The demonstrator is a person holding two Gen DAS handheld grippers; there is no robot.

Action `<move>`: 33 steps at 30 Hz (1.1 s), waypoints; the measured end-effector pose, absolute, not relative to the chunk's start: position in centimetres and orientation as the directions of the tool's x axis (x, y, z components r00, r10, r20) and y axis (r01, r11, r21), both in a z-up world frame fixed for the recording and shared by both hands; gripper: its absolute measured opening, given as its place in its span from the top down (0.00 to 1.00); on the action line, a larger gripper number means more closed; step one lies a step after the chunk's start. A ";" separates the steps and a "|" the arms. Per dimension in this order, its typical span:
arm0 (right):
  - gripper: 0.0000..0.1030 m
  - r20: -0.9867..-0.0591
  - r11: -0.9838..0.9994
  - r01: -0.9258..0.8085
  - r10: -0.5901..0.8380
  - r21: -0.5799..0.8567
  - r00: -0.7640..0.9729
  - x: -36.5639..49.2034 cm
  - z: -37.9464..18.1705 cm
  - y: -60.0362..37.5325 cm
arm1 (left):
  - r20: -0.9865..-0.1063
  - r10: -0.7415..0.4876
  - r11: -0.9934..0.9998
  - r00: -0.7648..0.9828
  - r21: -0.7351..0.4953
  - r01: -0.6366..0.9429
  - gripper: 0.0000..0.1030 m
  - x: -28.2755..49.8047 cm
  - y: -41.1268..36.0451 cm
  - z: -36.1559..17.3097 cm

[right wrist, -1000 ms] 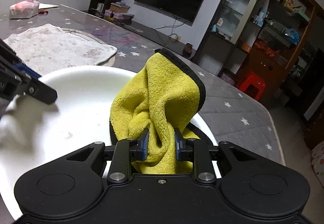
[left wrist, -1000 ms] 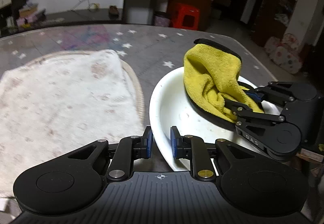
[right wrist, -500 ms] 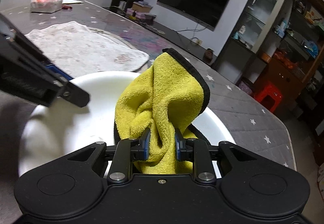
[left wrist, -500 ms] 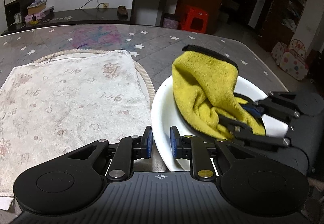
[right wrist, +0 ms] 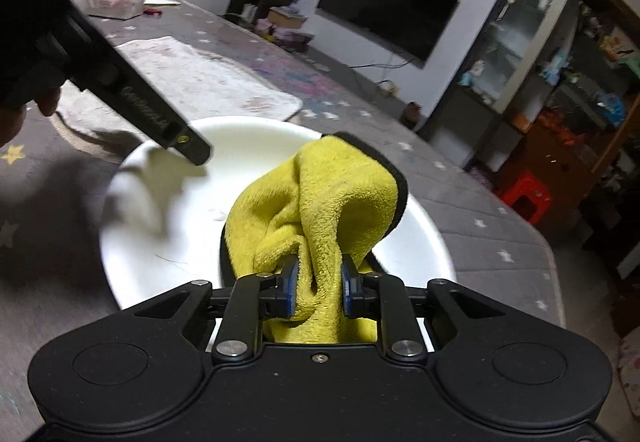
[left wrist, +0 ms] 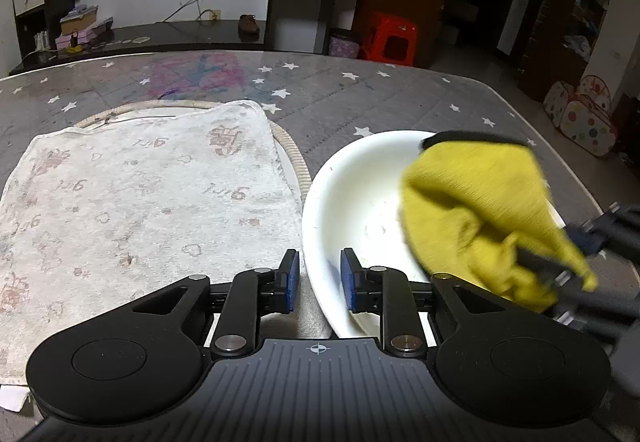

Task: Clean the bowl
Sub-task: 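Lift the yellow towel out of the bowl with the right gripper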

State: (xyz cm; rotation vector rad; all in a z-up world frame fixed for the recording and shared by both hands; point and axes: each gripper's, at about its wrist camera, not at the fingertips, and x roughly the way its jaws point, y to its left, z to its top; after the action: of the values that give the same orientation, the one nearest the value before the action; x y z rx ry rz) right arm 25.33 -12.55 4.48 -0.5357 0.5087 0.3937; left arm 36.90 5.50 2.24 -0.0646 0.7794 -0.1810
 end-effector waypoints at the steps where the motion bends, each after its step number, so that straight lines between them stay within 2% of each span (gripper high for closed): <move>1: 0.81 -0.540 0.801 -0.461 0.211 -0.382 0.815 25.4 4.8 -13.1 | -0.693 -0.184 0.983 0.697 -0.123 0.138 0.73 36.9 5.5 2.2; 10: 0.81 -0.449 0.887 -0.248 0.052 -0.390 0.892 27.4 7.4 -19.0 | -0.694 -0.175 0.984 0.699 -0.110 0.138 0.72 36.9 5.3 2.3; 14: 0.81 -0.453 0.898 -0.177 -0.028 -0.404 0.891 28.8 6.6 -21.2 | -0.694 -0.176 0.984 0.698 -0.110 0.139 0.71 37.0 5.4 2.2; 19: 0.81 -0.506 0.916 -0.155 -0.059 -0.371 0.861 29.8 4.2 -22.8 | -0.696 -0.172 0.985 0.697 -0.103 0.140 0.70 37.0 5.2 2.0; 26: 0.81 -0.562 0.911 -0.229 -0.003 -0.342 0.827 29.5 1.5 -22.2 | -0.698 -0.166 0.986 0.697 -0.101 0.134 0.65 37.1 5.3 2.0; 33: 0.81 -0.594 0.884 -0.416 0.222 -0.212 0.773 27.3 2.0 -21.3 | -0.698 -0.162 0.987 0.697 -0.100 0.130 0.64 37.1 5.2 1.9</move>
State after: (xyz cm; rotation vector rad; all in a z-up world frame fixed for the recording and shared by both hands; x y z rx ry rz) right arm 27.30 -21.29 2.00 -0.3444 0.5931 0.3533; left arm 37.12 5.22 1.91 -0.0442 0.7822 -0.1628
